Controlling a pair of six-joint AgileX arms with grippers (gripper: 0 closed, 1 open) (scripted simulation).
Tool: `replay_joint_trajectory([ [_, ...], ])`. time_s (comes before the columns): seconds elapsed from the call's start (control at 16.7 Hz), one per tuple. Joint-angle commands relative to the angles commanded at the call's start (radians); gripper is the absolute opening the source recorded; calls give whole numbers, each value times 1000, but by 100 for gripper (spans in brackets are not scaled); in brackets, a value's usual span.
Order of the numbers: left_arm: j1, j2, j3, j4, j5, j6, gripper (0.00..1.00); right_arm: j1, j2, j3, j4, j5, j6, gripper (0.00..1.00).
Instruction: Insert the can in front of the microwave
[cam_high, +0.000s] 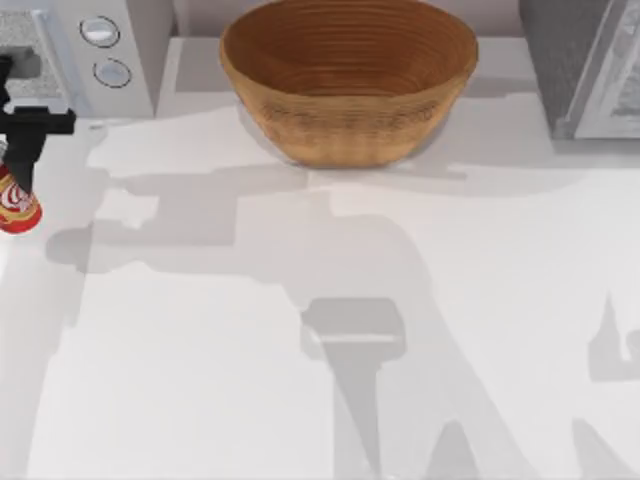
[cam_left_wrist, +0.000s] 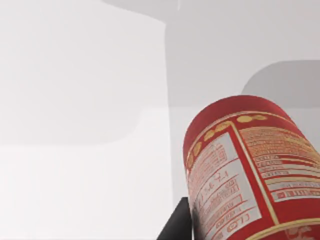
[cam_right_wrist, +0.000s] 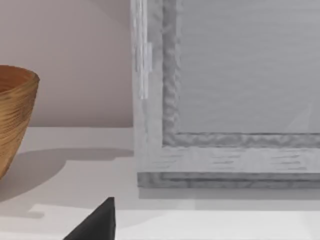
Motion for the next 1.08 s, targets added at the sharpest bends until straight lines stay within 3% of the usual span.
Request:
replay_joint_trajectory([
  [0.3, 1, 0, -7, 8, 0, -1, 0, 0, 0, 0, 0, 0, 0, 100],
  [1.08, 1, 0, -7, 8, 0, -1, 98, 0, 0, 0, 0, 0, 0, 100],
])
